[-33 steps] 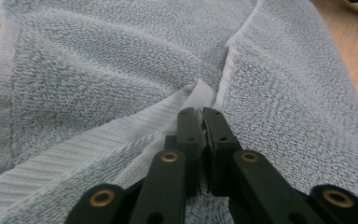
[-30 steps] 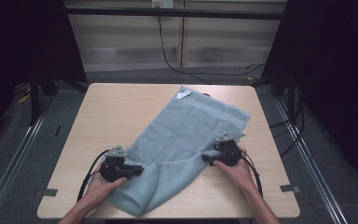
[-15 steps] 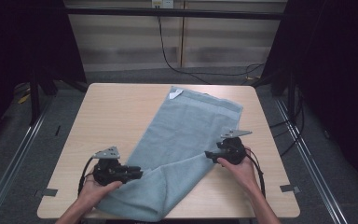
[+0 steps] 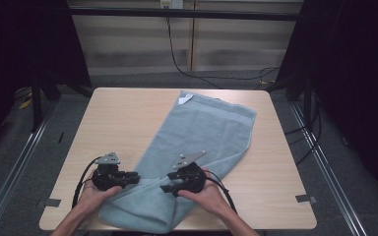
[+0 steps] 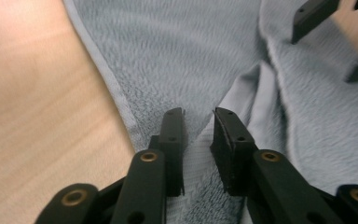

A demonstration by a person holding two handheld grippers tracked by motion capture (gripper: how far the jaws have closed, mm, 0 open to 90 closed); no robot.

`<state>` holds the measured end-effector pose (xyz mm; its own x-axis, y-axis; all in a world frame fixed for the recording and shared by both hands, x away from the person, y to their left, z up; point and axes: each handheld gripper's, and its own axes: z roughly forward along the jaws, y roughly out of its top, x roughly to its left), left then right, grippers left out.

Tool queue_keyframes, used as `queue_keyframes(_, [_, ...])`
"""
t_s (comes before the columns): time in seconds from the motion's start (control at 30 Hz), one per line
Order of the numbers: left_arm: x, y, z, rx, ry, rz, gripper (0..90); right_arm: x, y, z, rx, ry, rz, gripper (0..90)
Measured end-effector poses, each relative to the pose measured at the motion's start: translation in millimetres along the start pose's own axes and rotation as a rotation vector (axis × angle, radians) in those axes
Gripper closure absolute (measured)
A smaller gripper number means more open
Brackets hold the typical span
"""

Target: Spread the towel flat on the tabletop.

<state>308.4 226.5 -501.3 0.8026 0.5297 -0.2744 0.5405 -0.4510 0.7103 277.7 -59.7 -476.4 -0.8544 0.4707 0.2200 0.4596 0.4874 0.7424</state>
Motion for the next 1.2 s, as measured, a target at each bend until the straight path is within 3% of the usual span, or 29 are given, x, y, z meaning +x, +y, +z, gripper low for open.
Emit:
queue_keyframes(0.13, [-2.7, -1.5, 1.9, -0.008, 0.009, 0.012, 67.1, 6.6, 1.8, 19.8, 0.034, 0.026, -0.022, 37.9])
queue_keyframes(0.27, [-5.1, -2.3, 2.2, -0.004, 0.025, 0.052, 66.7, 7.3, -6.1, 29.3, 0.074, -0.007, -0.048, 36.8])
queue_keyframes(0.33, [-6.3, -3.0, 2.3, -0.003, 0.041, 0.075, 68.8, 6.8, -9.9, 27.3, 0.055, -0.017, -0.055, 46.2])
queue_keyframes(0.4, [-6.1, -3.2, 1.9, 0.003, 0.038, 0.088, 76.2, 7.8, -11.0, 22.4, 0.053, -0.034, -0.063, 63.0])
queue_keyframes(0.47, [-5.1, -3.8, 1.5, 0.001, 0.032, 0.079, 80.4, 8.9, -14.0, 14.0, 0.040, -0.042, -0.057, 76.7])
queue_keyframes(0.57, [-3.2, -4.3, 0.9, -0.001, 0.025, 0.069, 83.7, 6.8, -19.7, -0.7, 0.011, -0.044, -0.031, 83.4])
queue_keyframes(0.73, [8.2, -7.2, -0.3, -0.028, -0.042, -0.052, 86.2, -3.3, -30.7, -43.6, -0.043, -0.069, 0.017, 86.4])
queue_keyframes(0.77, [8.8, -7.8, -0.4, -0.031, -0.044, -0.054, 86.3, -7.2, -37.7, -62.8, -0.061, -0.092, 0.030, 86.5])
queue_keyframes(0.83, [7.9, -7.5, -0.7, -0.027, -0.039, -0.042, 86.4, -10.3, -44.6, -76.8, -0.080, -0.114, 0.044, 86.5])
queue_keyframes(0.97, [0.3, -4.7, -1.0, -0.005, 0.008, 0.010, 87.0, -16.4, -66.0, -107.7, -0.101, -0.154, 0.091, 86.4])
queue_keyframes(1.1, [-1.1, -5.5, -2.8, -0.002, -0.003, 0.005, 88.6, -12.8, -91.2, -125.1, -0.092, -0.160, 0.134, 85.4])
queue_keyframes(1.2, [-4.8, -5.3, -2.9, 0.004, 0.003, 0.022, 89.1, -6.4, -107.7, -130.5, -0.068, -0.138, 0.157, 82.9])
